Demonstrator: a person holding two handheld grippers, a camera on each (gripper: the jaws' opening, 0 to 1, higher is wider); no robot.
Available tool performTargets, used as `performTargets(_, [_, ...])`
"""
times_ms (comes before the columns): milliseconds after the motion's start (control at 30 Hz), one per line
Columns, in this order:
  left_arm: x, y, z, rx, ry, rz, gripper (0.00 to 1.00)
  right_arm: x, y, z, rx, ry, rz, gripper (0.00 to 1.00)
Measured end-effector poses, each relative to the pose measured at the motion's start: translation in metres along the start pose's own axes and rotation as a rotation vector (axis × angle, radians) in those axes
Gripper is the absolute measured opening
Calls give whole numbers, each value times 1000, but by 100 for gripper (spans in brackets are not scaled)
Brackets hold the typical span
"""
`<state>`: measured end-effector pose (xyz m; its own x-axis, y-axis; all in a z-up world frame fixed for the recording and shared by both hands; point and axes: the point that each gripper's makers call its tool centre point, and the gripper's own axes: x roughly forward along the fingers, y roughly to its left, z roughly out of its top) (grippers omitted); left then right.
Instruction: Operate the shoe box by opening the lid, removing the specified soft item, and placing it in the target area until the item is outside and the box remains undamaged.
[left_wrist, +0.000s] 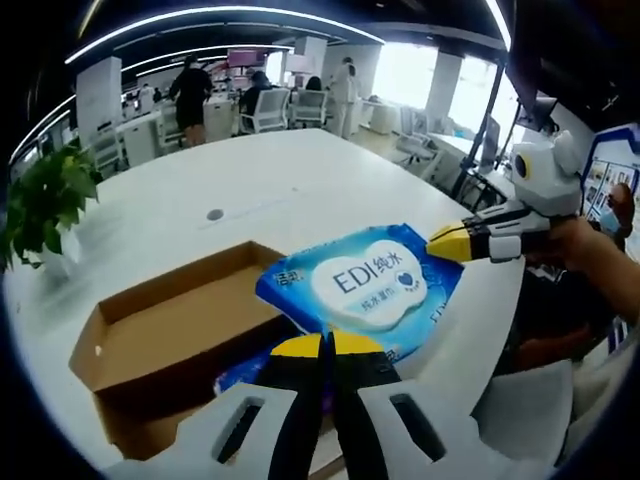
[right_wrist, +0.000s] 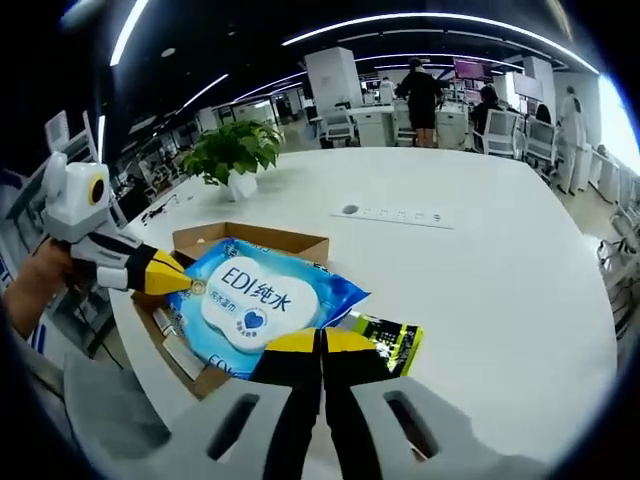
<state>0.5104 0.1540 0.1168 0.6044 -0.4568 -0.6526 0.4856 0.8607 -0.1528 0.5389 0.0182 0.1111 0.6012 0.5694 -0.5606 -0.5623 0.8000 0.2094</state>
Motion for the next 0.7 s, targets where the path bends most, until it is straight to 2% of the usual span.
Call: performTargets(700, [36,-33,16,37,-25,-64,0,-19,-44,-8,9,2,-77,0])
